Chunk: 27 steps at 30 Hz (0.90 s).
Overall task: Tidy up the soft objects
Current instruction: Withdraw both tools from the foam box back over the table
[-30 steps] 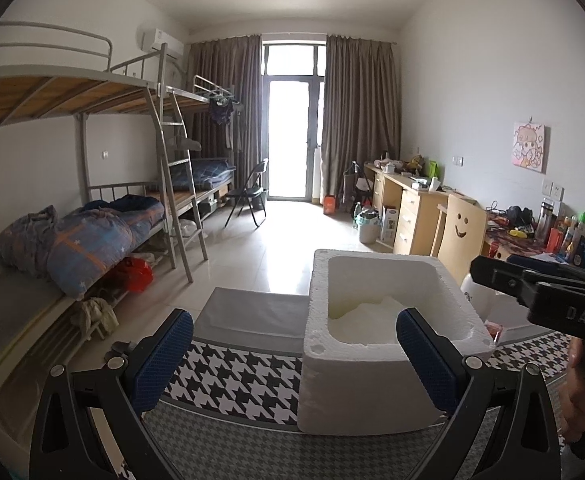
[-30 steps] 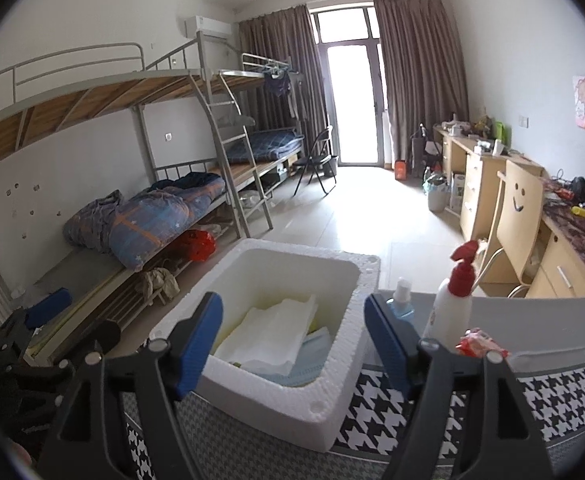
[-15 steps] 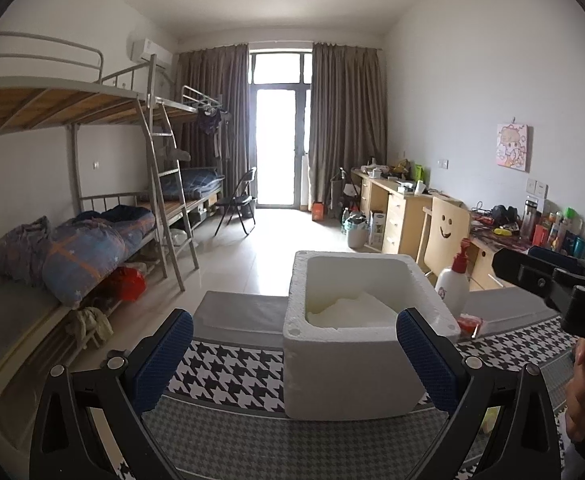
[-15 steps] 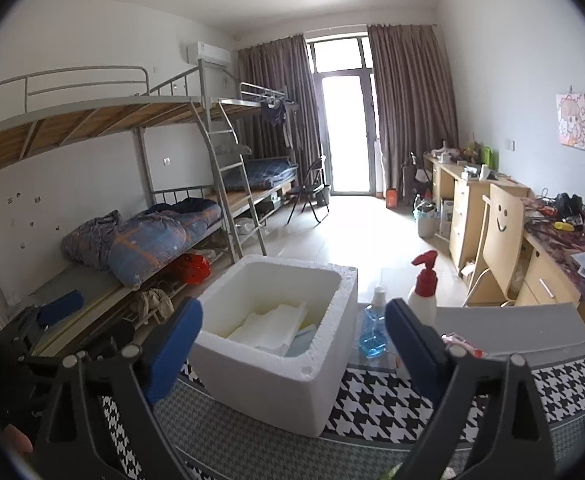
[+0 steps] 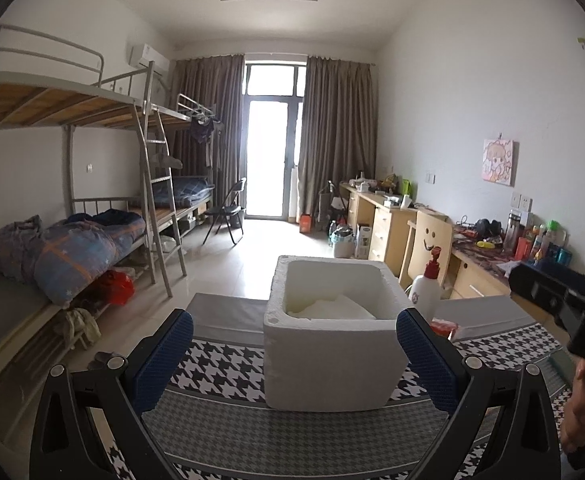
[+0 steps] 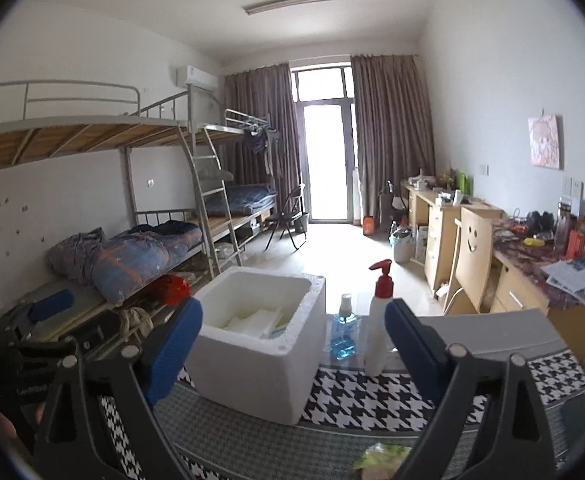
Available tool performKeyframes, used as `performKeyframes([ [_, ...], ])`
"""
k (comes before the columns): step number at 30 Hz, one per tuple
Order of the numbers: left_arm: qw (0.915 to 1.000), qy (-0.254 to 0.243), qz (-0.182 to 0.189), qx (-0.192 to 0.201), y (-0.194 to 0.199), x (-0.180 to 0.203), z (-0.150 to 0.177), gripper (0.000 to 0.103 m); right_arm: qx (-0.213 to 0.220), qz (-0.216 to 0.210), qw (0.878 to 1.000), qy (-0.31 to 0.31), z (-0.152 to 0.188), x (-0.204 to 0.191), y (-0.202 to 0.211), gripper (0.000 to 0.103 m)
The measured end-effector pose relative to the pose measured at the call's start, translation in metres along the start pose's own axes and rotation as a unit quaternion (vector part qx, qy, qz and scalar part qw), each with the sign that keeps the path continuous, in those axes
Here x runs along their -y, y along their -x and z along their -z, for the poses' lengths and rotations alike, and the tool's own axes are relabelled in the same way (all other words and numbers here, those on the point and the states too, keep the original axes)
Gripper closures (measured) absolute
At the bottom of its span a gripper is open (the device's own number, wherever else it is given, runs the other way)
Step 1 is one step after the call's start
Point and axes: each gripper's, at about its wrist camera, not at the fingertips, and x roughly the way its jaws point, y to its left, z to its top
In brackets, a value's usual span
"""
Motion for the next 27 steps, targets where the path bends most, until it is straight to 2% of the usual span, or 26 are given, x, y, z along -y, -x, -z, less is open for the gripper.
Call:
performKeyframes([
  [12,0.9997,-0.004,0.024,0.008,0.016,0.008,0.012,0.001,0.008,0.007,1.000,-0.004,0.015,0.002,0.026,0.008],
  [15,0.9997,-0.006,0.021,0.014,0.020,0.011,0.017,0.001,0.016,0.016,1.000,0.002,0.020,0.003,0.034,0.008],
  [27,0.9978,-0.023,0.058,0.024,0.034,0.031,0.035,0.001,0.029,0.029,0.999,-0.004,0.040,0.005,0.057,0.008],
])
